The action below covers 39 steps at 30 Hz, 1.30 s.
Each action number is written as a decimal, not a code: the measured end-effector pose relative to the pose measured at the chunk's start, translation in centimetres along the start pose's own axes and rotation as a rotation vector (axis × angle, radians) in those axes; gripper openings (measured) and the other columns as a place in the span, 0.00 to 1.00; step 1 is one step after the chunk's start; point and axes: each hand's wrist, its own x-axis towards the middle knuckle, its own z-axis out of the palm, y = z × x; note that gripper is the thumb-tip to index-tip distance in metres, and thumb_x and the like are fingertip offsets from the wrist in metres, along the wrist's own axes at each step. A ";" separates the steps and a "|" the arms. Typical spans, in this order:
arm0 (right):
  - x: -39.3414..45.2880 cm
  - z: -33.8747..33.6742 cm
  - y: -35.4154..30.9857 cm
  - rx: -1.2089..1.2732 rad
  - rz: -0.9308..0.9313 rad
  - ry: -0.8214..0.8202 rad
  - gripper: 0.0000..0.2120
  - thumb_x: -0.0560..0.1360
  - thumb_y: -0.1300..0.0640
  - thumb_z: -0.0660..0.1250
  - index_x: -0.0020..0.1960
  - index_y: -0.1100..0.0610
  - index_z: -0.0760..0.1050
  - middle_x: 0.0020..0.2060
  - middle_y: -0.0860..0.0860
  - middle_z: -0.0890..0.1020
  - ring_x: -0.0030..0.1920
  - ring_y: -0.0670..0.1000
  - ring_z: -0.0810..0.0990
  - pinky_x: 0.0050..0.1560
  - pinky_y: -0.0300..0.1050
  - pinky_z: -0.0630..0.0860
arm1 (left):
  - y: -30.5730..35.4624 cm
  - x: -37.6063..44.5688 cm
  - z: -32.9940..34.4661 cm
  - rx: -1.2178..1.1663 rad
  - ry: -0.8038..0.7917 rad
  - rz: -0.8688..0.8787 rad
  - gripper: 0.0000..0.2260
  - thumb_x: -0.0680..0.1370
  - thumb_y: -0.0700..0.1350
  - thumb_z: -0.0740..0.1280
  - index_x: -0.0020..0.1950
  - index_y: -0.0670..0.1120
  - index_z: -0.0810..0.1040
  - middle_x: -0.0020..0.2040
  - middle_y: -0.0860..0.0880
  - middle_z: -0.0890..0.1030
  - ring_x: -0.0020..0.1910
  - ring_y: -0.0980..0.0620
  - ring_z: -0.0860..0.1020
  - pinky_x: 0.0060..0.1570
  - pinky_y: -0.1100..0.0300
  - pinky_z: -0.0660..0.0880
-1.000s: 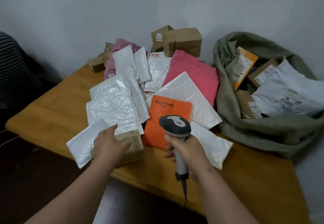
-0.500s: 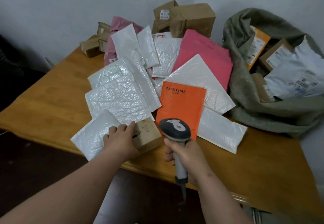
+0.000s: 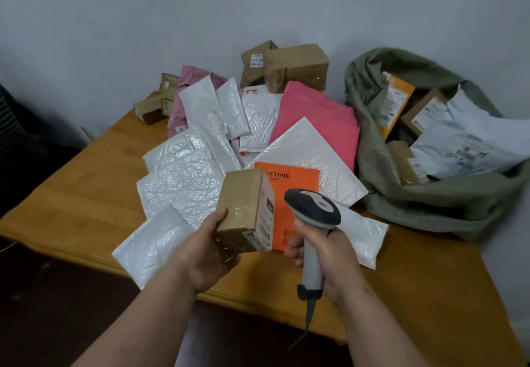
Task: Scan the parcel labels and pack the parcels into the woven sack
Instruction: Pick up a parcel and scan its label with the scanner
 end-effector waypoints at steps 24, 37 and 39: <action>-6.1 -5.6 -5.7 0.056 -0.044 -0.381 0.16 0.67 0.51 0.72 0.46 0.63 0.78 0.34 0.62 0.82 0.30 0.58 0.82 0.29 0.45 0.77 | -1.9 -1.5 7.2 -0.520 -0.232 0.213 0.27 0.79 0.63 0.59 0.67 0.46 0.79 0.62 0.41 0.81 0.52 0.42 0.82 0.47 0.53 0.79; -7.2 -6.2 -5.8 0.016 -0.050 -0.425 0.14 0.67 0.50 0.72 0.43 0.62 0.79 0.34 0.63 0.82 0.31 0.58 0.83 0.30 0.45 0.77 | -2.0 -2.0 7.6 -0.533 -0.241 0.269 0.26 0.77 0.62 0.60 0.62 0.45 0.82 0.58 0.41 0.83 0.54 0.44 0.79 0.51 0.55 0.74; -7.2 -6.4 -5.8 0.024 -0.047 -0.422 0.13 0.67 0.51 0.72 0.42 0.61 0.80 0.34 0.63 0.82 0.30 0.58 0.83 0.29 0.44 0.77 | -2.1 -2.0 7.7 -0.532 -0.240 0.272 0.26 0.77 0.62 0.60 0.63 0.45 0.81 0.58 0.41 0.83 0.53 0.44 0.79 0.50 0.55 0.75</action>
